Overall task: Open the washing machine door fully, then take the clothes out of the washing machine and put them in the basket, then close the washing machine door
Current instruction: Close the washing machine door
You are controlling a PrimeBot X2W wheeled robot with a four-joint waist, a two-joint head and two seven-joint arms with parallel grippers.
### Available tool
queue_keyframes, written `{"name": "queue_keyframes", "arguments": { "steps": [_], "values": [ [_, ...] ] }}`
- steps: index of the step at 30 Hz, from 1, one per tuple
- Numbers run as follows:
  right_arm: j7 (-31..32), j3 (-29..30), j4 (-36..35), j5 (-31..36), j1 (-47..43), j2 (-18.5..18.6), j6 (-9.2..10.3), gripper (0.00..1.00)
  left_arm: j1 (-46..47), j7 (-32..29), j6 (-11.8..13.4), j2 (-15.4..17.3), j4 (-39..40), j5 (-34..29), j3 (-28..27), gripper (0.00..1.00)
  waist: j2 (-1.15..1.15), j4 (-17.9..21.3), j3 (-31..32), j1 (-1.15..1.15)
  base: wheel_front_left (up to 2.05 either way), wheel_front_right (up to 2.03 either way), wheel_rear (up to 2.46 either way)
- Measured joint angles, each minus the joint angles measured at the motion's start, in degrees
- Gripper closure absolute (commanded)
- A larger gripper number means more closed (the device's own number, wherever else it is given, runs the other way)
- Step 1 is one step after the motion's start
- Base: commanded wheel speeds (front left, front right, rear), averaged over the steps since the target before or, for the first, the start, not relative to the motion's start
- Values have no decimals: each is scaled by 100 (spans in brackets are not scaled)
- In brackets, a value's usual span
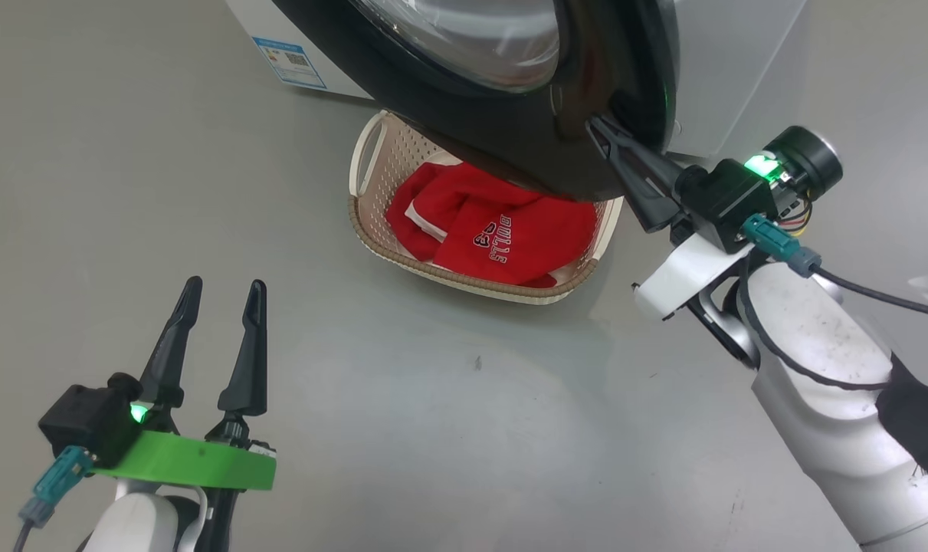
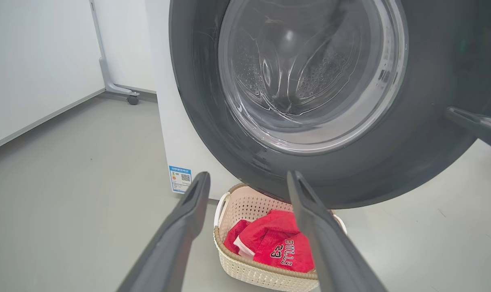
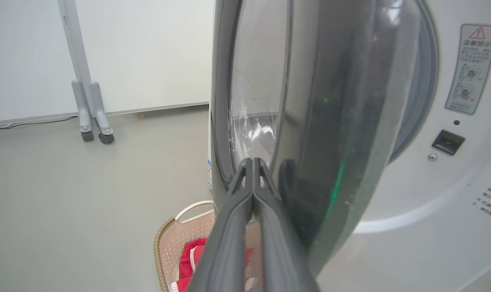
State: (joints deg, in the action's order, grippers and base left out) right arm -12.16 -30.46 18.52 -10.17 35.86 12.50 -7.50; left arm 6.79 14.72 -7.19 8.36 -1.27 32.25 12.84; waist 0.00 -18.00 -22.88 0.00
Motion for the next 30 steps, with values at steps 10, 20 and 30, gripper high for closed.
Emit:
{"name": "queue_keyframes", "arguments": {
  "steps": [10,20,30],
  "values": [
    [3,258,185,-40,553,197,0,100,166,0,0,-31,46,1,93,0,0,-34,-296,0,0,0,0],
    [187,438,300,-26,1391,515,0,100,513,0,0,-43,179,10,183,0,0,-113,-795,0,0,0,0],
    [279,624,541,-16,2256,769,-1,100,733,0,0,-108,177,49,253,0,0,-254,-1288,0,0,0,0]
  ]
}}
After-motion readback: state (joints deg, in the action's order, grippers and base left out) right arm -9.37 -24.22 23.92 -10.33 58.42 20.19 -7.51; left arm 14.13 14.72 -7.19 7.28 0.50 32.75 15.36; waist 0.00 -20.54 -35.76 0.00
